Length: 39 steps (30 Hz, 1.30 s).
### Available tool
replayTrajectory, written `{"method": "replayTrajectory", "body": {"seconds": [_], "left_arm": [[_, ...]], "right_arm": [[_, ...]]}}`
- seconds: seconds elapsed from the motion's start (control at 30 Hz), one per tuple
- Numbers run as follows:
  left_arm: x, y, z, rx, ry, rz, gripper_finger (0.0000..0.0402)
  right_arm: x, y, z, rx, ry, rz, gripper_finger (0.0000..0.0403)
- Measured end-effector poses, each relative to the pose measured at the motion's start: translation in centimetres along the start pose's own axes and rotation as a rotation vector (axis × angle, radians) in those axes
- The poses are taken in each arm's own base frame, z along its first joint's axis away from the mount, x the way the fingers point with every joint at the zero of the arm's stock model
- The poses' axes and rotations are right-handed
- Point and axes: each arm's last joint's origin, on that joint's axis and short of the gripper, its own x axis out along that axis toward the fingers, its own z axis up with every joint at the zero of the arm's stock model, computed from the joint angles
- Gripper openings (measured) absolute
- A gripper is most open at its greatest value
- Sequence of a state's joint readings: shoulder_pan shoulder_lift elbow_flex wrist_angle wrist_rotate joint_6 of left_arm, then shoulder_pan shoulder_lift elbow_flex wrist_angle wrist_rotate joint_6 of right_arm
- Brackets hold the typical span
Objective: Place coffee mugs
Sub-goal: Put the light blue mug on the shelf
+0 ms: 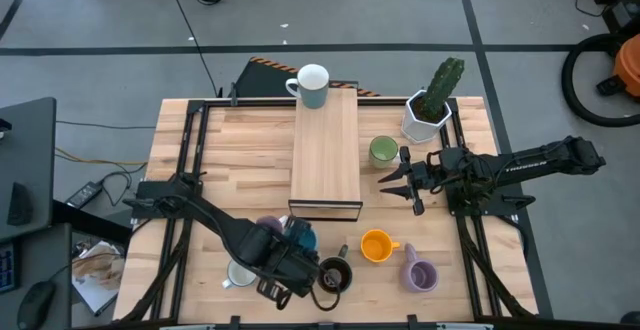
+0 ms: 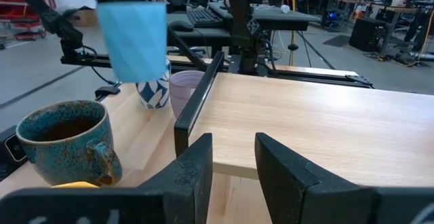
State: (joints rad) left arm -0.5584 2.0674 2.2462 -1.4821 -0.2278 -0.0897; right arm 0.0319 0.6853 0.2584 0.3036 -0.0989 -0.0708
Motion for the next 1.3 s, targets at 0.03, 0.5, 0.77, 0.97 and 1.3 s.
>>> {"method": "replayTrajectory", "body": {"seconds": [0.03,0.5,0.77,0.97,1.3], "left_arm": [[-0.3,0.3,0.1,0.022,-0.01,0.028,0.0031],[-2.4,8.2,-0.8,0.56,0.035,0.158,0.003],[-3.9,13.7,-2.3,0.599,-0.048,0.121,0.003],[-3.6,18.5,-4.3,0.571,-0.046,0.032,0.003],[-2.9,26.5,-9.0,0.437,-0.046,-0.02,0.003]], "right_arm": [[0.0,0.0,0.0,0.0,0.004,0.001,0.0117],[0.0,-0.1,-0.4,0.032,0.043,-0.057,0.0117],[-0.1,-0.1,-0.3,0.114,0.029,-0.048,0.0117],[-0.1,-0.2,-0.3,0.071,0.031,-0.086,0.0117],[-0.1,-0.6,0.0,0.067,0.007,-0.192,0.0117]]}}
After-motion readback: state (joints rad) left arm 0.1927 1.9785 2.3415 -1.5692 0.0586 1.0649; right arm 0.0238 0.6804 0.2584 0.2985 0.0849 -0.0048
